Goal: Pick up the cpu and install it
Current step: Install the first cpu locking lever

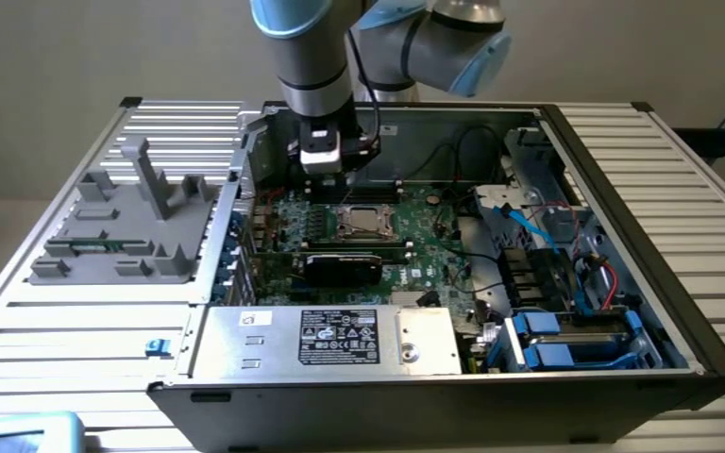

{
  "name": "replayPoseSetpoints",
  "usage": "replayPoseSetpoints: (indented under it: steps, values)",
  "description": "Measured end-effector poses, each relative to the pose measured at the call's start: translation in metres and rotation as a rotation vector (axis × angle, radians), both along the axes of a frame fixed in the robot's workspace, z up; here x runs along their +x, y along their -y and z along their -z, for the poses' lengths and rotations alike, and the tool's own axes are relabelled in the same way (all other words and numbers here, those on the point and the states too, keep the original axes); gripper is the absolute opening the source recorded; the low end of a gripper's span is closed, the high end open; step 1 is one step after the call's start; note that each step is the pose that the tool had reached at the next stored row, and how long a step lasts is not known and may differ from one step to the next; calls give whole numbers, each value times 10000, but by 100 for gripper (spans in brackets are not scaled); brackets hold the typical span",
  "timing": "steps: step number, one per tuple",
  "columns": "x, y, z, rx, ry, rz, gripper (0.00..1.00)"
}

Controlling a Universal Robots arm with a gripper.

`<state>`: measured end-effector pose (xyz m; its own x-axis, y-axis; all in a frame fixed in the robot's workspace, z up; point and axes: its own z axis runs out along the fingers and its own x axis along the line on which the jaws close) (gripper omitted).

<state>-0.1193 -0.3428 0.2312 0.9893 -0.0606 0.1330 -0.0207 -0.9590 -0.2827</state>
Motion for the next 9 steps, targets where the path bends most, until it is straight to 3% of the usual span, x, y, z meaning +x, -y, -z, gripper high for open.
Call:
replayPoseSetpoints:
  steps: [2,5,9]
  values:
    - [-7,-1,16,70,23,57,11]
    - [-21,0,65,78,22,237,11]
    - [-39,0,112,136,23,504,11]
